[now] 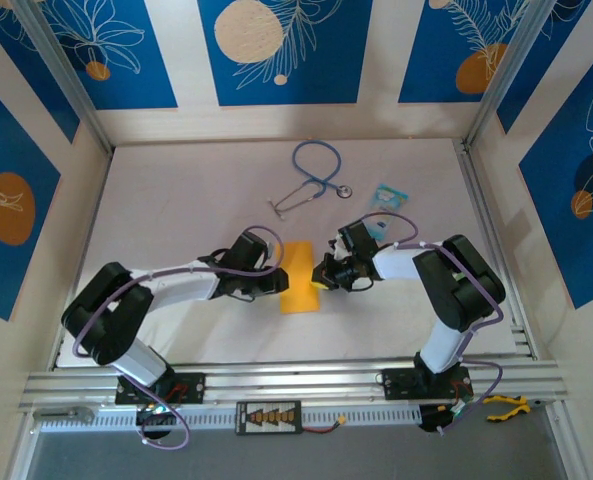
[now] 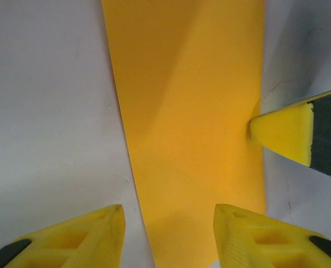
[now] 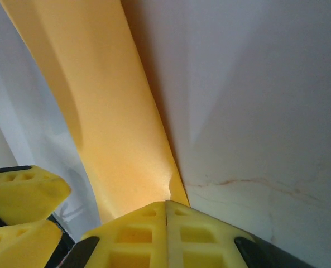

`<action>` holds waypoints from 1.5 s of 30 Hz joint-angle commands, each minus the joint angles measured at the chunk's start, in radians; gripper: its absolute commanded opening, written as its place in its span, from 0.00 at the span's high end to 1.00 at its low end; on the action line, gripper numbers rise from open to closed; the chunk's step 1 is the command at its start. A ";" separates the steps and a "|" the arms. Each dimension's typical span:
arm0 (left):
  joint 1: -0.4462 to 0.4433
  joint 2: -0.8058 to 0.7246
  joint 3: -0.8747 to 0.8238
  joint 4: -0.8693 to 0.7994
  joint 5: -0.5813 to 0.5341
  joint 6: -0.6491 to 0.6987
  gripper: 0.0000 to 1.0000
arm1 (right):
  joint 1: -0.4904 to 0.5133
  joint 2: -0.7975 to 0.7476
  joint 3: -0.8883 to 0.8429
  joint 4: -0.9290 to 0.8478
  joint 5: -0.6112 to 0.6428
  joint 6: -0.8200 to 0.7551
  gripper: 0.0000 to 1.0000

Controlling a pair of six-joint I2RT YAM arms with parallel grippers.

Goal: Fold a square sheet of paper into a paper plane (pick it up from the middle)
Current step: Third fold the triangle at the center of the table.

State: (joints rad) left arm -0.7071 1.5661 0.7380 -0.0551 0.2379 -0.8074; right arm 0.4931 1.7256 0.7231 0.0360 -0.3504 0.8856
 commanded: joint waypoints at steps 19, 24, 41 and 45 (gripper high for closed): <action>0.014 0.097 0.011 0.061 0.088 -0.065 0.71 | -0.003 0.030 -0.054 -0.074 0.062 0.050 0.97; 0.014 0.095 -0.011 0.087 0.096 -0.079 0.74 | -0.005 0.032 -0.052 -0.077 0.064 0.050 0.96; 0.015 0.074 -0.043 0.116 0.095 -0.105 0.80 | -0.008 0.025 -0.055 -0.085 0.070 0.050 0.97; 0.014 0.066 -0.047 0.126 0.106 -0.110 0.81 | -0.010 0.024 -0.056 -0.085 0.071 0.048 0.97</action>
State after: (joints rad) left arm -0.6853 1.6245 0.7063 0.0116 0.2970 -0.8989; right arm 0.4892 1.7245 0.7101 0.0601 -0.3561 0.9195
